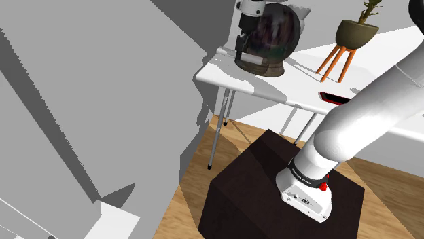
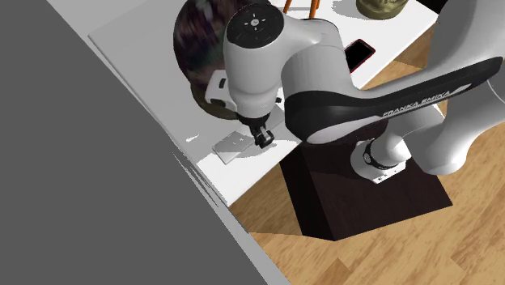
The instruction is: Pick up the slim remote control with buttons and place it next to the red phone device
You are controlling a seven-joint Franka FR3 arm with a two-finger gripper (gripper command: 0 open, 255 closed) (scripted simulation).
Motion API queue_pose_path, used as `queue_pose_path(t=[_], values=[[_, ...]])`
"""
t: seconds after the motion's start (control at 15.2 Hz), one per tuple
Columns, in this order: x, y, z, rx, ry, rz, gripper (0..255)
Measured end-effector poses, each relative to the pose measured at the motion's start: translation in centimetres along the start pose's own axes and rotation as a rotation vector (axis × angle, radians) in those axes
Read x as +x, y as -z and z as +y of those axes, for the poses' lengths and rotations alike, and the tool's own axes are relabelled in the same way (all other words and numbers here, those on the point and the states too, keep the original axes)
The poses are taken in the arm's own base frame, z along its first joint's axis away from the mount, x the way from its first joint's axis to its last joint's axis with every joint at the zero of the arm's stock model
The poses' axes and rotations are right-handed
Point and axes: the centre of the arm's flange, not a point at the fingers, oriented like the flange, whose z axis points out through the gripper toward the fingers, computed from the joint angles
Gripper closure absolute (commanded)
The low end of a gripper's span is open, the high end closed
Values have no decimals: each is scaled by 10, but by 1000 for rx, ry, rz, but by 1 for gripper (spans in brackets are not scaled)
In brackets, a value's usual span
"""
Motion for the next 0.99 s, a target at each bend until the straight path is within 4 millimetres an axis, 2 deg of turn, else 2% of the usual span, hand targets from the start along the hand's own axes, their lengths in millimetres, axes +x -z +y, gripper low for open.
queue_pose_path(t=[0.2, 0.99], values=[[-35, 3, -2, 0, -1, 0, 255], [-197, 4, -1, 0, -1, 1, 255]])
